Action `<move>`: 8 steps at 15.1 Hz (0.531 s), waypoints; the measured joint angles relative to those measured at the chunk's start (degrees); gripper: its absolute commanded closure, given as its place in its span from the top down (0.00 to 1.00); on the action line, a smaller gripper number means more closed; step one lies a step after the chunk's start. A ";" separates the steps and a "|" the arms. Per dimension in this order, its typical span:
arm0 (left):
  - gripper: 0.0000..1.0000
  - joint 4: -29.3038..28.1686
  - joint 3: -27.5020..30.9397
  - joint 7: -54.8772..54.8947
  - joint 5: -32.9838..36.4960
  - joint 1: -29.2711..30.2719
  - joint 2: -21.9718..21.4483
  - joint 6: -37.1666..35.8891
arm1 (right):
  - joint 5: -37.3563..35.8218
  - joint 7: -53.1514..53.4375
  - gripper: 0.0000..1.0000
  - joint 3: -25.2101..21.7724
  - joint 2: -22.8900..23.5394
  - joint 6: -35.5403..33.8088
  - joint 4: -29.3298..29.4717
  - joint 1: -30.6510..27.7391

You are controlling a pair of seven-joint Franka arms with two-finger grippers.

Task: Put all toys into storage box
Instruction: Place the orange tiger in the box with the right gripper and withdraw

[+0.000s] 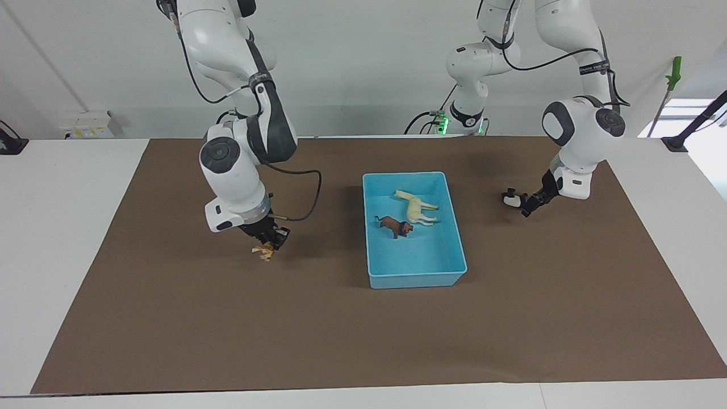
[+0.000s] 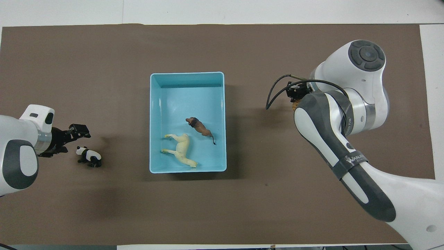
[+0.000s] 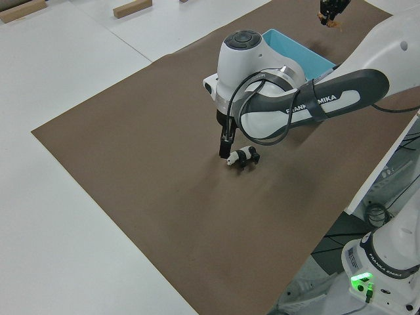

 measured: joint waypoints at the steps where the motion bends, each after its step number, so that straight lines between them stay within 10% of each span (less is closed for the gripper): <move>1: 1.00 -0.85 -0.03 0.00 0.00 0.00 0.04 1.09 | 1.26 1.07 0.00 0.65 -0.22 -0.24 1.50 1.68; 5: 1.00 -2.62 -0.06 0.00 0.00 0.04 0.14 3.59 | 2.49 5.73 0.00 1.34 -0.25 0.53 3.85 13.73; 6: 1.00 -2.95 -0.05 0.00 0.00 0.13 0.15 3.84 | 2.49 6.35 0.17 1.31 -0.23 0.92 3.93 17.04; 7: 1.00 -3.32 -0.05 0.00 0.00 0.25 0.17 4.30 | 2.46 7.07 0.88 1.31 -0.22 1.09 3.94 19.82; 8: 1.00 -3.80 -0.05 0.00 0.00 0.36 0.19 4.80 | 2.44 7.66 1.00 1.28 -0.22 1.11 3.96 21.85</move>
